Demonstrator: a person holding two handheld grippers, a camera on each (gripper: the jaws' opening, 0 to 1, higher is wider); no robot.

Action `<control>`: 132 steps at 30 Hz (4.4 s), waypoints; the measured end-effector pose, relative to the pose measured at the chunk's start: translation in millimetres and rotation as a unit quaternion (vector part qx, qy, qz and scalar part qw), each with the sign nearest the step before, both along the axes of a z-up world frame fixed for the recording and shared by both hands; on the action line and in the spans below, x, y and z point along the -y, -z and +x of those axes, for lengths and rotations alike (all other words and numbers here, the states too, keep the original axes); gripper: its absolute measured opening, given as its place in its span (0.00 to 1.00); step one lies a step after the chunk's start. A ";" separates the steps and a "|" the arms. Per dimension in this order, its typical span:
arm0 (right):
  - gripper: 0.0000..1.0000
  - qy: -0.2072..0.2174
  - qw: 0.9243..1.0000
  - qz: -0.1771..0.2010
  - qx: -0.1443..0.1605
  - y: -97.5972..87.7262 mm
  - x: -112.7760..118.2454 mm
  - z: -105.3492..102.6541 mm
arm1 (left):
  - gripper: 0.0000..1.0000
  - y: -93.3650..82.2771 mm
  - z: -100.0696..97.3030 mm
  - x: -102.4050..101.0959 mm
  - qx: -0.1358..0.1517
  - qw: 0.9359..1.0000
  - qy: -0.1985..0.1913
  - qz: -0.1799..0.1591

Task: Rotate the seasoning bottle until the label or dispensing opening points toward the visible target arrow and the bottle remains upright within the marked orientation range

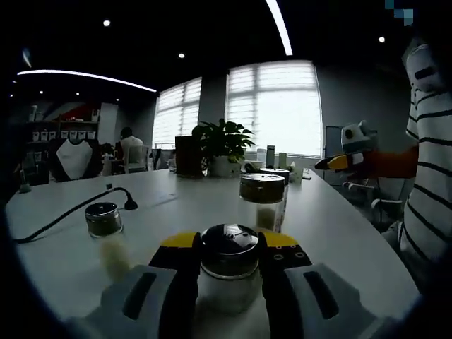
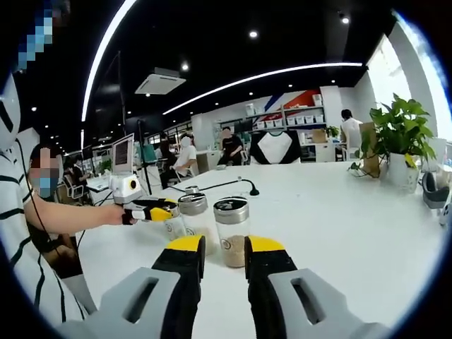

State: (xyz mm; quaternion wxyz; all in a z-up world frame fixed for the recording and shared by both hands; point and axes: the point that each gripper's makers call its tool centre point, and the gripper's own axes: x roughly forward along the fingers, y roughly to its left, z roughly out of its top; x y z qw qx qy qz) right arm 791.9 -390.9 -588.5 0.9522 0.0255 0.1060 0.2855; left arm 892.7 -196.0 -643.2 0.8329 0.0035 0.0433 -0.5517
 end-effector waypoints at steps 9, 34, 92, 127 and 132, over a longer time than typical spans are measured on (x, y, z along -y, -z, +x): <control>0.22 0.013 1.000 -0.007 0.008 -6.7 8.9 -1.7 | 0.34 3.3 -1.2 3.1 0.018 0.999 0.015 0.022; 0.22 0.005 1.000 0.005 0.001 -2.6 -3.3 0.4 | 0.46 -15.9 3.1 -12.5 0.031 0.989 -0.143 -0.022; 0.33 -0.012 0.998 -0.024 0.061 -7.3 0.9 12.4 | 0.44 -56.7 -29.8 -47.3 0.048 0.992 -0.105 -0.058; 1.00 0.001 0.996 -0.035 0.078 -0.3 -10.5 24.4 | 1.00 -61.9 -61.0 -139.3 0.057 0.957 -0.278 -0.052; 1.00 0.009 0.997 -0.029 0.075 3.6 -4.7 31.8 | 1.00 -66.7 -73.7 -153.2 0.067 0.951 -0.298 -0.051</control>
